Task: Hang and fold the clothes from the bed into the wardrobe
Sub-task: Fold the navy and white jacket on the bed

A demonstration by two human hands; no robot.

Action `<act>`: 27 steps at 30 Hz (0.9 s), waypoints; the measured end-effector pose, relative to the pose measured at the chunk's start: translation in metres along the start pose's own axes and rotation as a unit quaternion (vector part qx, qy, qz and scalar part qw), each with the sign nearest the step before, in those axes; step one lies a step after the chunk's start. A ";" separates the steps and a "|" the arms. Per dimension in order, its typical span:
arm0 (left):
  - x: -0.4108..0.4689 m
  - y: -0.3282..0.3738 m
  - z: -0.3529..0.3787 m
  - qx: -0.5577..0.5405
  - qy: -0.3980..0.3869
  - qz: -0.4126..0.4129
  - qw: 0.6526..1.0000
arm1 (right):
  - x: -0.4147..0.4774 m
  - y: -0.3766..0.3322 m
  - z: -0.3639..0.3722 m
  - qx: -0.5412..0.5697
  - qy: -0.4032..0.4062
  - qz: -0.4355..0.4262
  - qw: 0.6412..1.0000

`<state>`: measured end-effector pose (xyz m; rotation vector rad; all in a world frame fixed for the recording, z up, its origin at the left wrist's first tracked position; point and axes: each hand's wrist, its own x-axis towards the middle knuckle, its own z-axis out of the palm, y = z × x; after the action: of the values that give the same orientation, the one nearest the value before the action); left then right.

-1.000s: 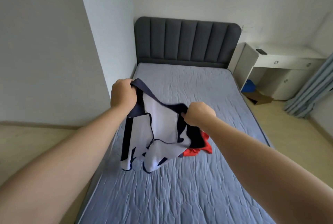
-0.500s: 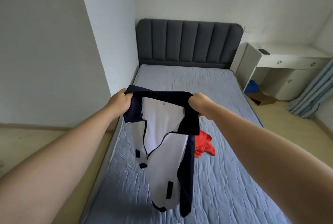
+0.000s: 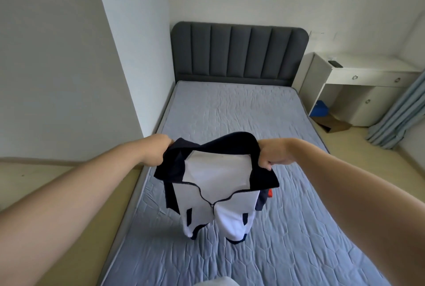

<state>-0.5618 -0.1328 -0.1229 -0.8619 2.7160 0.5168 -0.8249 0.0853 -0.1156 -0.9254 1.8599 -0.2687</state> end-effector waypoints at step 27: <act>-0.015 -0.016 0.053 -0.279 -0.384 -0.160 0.866 | 0.017 0.053 0.048 0.145 -0.289 0.116 0.939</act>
<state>-0.5334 -0.1159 -0.1703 -0.9332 1.6682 1.2765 -0.8122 0.1198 -0.1792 -0.4994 1.3186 -0.1028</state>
